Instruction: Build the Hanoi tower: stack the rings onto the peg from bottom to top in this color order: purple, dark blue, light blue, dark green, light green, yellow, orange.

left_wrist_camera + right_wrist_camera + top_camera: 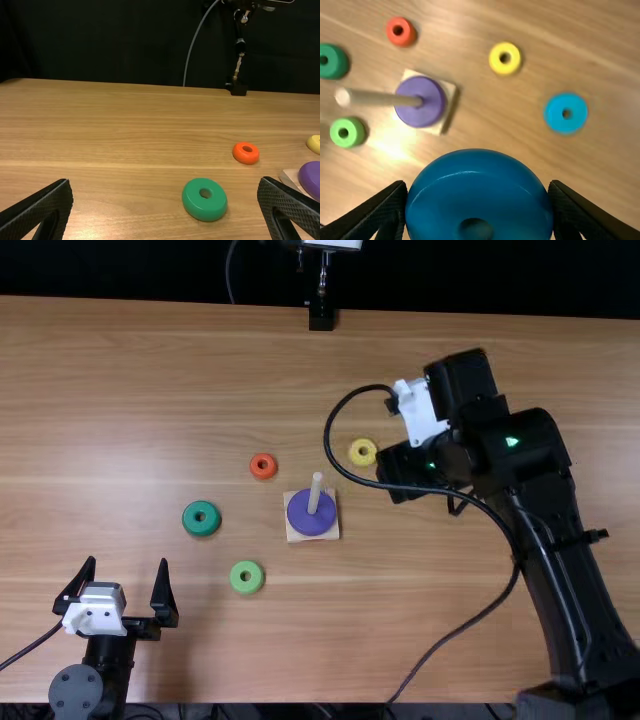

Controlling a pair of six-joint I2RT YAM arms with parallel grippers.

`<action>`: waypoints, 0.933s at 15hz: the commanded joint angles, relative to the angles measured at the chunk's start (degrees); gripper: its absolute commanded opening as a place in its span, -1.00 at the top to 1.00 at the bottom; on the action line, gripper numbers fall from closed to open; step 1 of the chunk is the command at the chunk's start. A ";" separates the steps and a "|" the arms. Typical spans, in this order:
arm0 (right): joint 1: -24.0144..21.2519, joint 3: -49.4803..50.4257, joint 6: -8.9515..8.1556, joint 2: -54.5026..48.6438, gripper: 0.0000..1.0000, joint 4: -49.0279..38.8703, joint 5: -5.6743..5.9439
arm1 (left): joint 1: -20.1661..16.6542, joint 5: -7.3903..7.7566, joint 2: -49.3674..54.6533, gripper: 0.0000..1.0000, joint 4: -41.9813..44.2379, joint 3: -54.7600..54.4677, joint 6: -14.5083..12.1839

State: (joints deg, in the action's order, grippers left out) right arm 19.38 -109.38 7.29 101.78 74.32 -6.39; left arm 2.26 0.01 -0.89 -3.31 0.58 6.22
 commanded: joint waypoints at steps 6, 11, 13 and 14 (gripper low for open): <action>7.61 -8.83 -0.43 6.94 1.00 -0.01 -0.25 | 0.29 -0.64 0.89 -1.00 -1.54 -0.58 -0.31; 11.47 -12.87 -0.54 10.55 1.00 -0.22 -0.25 | 0.29 -0.64 0.89 -1.00 -1.54 -0.58 -0.31; 11.65 -13.14 -0.54 10.99 1.00 -0.54 -0.25 | 0.29 -0.64 0.89 -1.00 -1.54 -0.58 -0.31; 11.74 -13.14 -0.54 11.34 1.00 -0.65 -0.25 | 0.29 -0.64 0.89 -1.00 -1.54 -0.58 -0.31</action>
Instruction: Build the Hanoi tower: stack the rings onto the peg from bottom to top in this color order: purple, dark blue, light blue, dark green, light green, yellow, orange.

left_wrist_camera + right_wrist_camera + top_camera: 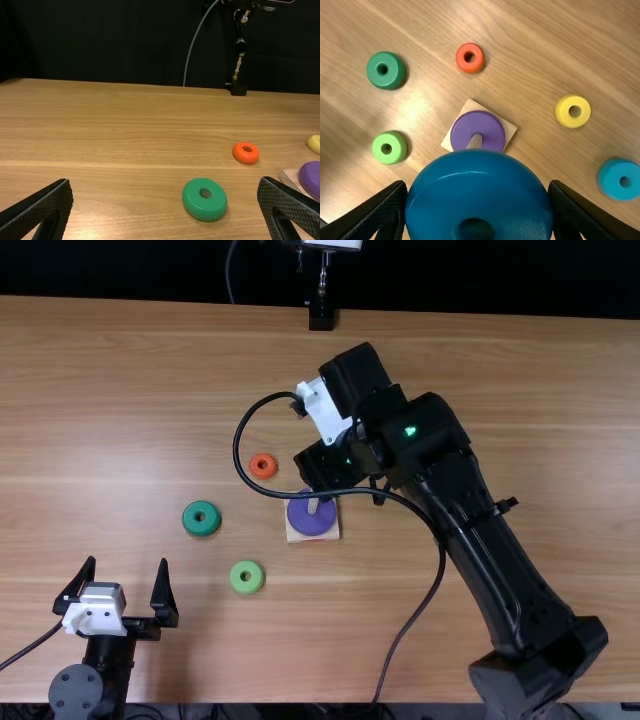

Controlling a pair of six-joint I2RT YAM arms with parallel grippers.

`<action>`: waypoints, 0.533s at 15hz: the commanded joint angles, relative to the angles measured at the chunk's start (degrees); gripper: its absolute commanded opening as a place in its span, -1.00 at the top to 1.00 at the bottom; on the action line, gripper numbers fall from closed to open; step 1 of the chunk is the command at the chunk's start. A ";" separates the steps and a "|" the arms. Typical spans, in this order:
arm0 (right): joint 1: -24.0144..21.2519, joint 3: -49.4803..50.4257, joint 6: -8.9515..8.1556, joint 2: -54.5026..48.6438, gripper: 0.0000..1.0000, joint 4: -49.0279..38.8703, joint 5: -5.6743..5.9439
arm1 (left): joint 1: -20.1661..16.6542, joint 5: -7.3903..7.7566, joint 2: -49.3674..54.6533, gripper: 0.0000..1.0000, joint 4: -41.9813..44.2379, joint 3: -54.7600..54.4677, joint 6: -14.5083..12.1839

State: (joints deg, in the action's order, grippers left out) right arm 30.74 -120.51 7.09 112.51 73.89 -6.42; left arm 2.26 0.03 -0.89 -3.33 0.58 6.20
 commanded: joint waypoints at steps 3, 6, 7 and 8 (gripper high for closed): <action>1.34 -2.01 -0.34 1.66 1.00 -0.21 -0.23 | 0.29 -0.67 0.89 -1.00 -1.52 -0.58 -0.29; 1.87 -2.01 -0.45 2.36 1.00 -0.31 -0.23 | 0.29 -0.67 0.89 -1.00 -1.52 -0.58 -0.29; 1.87 -2.01 -0.45 2.45 1.00 -0.21 -0.23 | 0.29 -0.67 0.89 -1.00 -1.52 -0.58 -0.29; 1.87 -2.01 -0.34 2.45 1.00 -0.31 -0.23 | 0.29 -0.67 0.89 -1.00 -1.52 -0.58 -0.29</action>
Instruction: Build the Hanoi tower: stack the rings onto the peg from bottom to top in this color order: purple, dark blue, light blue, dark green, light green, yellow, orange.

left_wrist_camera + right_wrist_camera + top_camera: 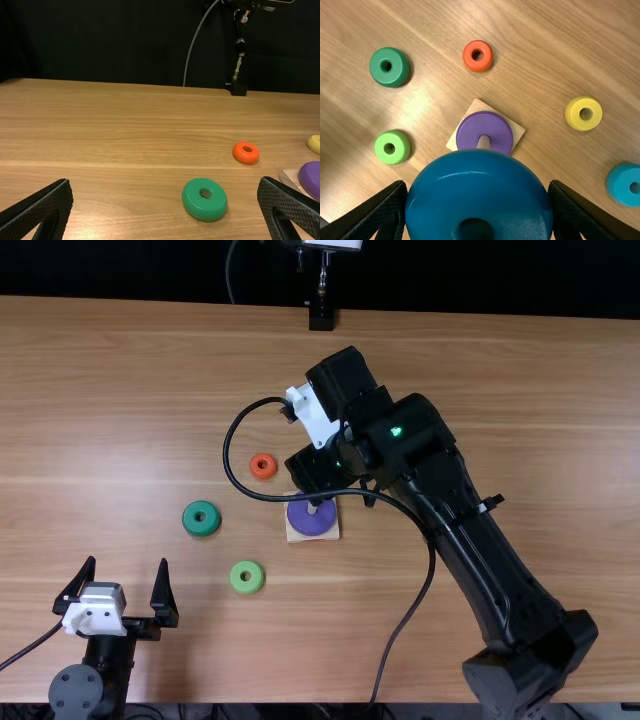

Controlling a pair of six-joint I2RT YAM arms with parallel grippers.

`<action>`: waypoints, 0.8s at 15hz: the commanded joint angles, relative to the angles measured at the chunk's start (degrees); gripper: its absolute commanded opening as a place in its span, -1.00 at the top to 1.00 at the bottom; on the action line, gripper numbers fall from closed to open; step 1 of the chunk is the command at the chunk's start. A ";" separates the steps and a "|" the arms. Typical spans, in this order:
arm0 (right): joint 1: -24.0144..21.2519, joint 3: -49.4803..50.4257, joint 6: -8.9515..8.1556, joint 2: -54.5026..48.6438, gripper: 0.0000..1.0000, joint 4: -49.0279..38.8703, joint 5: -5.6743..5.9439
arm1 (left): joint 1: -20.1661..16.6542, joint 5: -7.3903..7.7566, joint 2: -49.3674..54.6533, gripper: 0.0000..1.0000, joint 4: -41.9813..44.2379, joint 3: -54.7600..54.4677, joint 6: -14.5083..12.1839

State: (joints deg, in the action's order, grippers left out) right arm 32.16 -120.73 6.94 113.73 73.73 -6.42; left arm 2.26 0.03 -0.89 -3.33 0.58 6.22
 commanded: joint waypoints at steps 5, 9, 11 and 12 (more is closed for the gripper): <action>0.44 -1.79 -0.19 3.60 1.00 -0.16 -0.23 | 0.29 -0.67 0.89 -1.00 -1.52 -0.58 -0.31; 0.44 -1.62 -0.19 3.69 1.00 -0.16 -0.23 | 0.29 -0.67 0.89 -1.00 -1.52 -0.58 -0.31; 0.53 -1.53 -0.19 3.78 1.00 -0.06 -0.23 | 0.29 -0.67 0.89 -1.00 -1.52 -0.58 -0.31; 0.62 -1.62 -0.08 3.69 0.34 -0.06 -0.23 | 0.29 -0.67 0.89 -1.00 -1.52 -0.58 -0.31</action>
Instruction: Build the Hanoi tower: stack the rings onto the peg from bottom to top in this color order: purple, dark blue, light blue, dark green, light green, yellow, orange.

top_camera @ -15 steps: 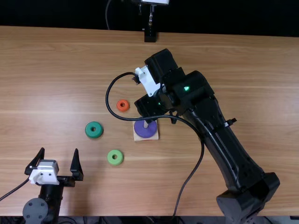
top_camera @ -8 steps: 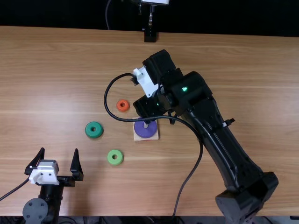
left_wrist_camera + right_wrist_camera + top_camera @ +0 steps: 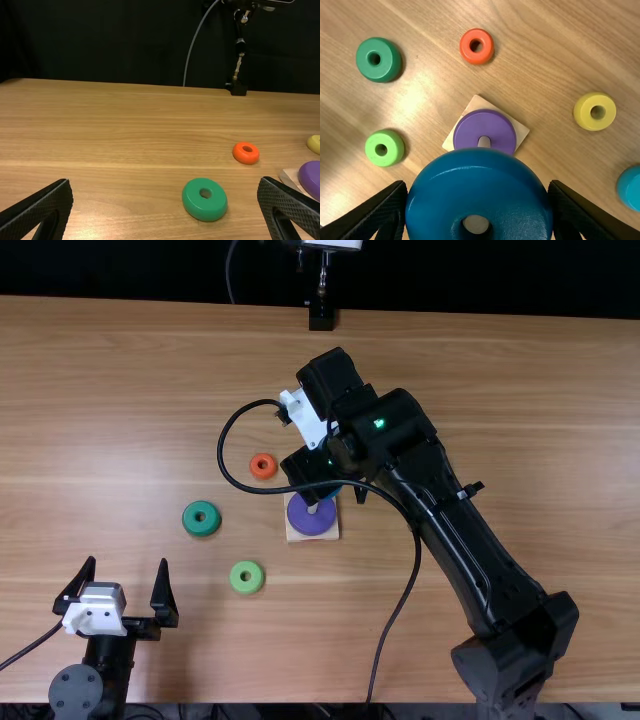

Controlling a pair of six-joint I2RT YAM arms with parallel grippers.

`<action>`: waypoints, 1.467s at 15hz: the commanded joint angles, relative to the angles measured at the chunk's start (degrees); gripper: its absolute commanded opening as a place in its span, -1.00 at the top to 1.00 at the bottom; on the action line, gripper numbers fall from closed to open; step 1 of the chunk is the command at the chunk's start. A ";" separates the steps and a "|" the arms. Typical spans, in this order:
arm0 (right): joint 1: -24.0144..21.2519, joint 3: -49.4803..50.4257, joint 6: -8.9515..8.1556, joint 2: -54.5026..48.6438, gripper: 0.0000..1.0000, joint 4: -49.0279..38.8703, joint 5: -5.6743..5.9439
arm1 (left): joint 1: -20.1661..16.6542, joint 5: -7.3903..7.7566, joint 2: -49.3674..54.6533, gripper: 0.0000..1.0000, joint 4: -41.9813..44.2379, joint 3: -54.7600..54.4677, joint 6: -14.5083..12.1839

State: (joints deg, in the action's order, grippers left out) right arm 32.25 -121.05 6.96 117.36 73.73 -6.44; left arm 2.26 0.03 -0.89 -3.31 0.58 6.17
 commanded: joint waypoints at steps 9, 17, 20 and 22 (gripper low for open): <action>0.62 -0.50 0.53 -0.03 -1.00 -5.43 0.21 | 0.29 -0.67 0.89 -1.00 -1.54 -0.58 -0.27; -10.01 18.40 0.00 -0.47 -1.00 -38.66 0.00 | 0.29 -0.67 0.89 -1.00 -1.54 -0.58 -0.27; -15.02 27.89 0.00 -1.26 -1.00 -45.51 0.00 | 0.29 -0.67 0.89 -1.00 -1.54 -0.58 -0.27; -18.63 33.43 0.10 -3.63 -1.00 -47.83 0.00 | 0.29 -0.67 0.89 -1.00 -1.54 -0.58 -0.27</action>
State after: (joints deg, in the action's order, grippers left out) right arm 13.82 -88.62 7.35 117.19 26.17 -6.00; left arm 2.26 0.03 -0.89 -3.31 0.58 6.17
